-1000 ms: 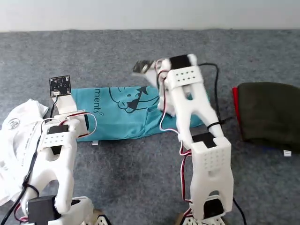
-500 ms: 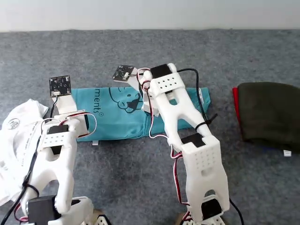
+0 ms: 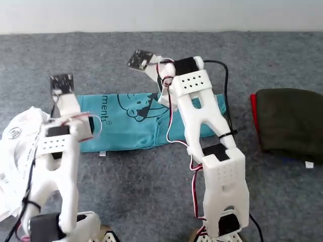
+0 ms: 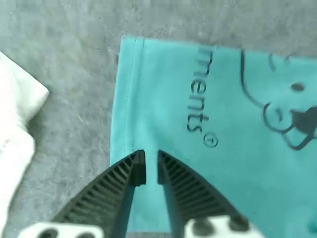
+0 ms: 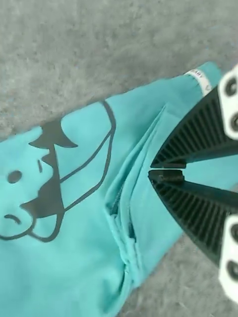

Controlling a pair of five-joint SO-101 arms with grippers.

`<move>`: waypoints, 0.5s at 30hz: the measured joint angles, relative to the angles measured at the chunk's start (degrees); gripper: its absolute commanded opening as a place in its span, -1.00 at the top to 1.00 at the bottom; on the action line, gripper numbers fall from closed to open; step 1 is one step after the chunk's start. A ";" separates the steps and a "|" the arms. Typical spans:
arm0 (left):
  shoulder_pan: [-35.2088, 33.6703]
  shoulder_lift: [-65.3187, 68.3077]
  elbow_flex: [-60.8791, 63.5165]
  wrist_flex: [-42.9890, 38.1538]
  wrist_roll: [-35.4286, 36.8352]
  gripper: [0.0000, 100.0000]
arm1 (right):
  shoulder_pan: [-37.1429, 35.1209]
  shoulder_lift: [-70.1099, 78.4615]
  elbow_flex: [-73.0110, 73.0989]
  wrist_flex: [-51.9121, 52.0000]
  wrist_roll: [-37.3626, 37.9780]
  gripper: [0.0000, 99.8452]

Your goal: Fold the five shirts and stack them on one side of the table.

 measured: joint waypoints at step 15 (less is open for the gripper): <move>-6.24 27.60 -37.10 29.98 0.09 0.58 | 1.05 -0.62 0.00 0.62 0.00 0.98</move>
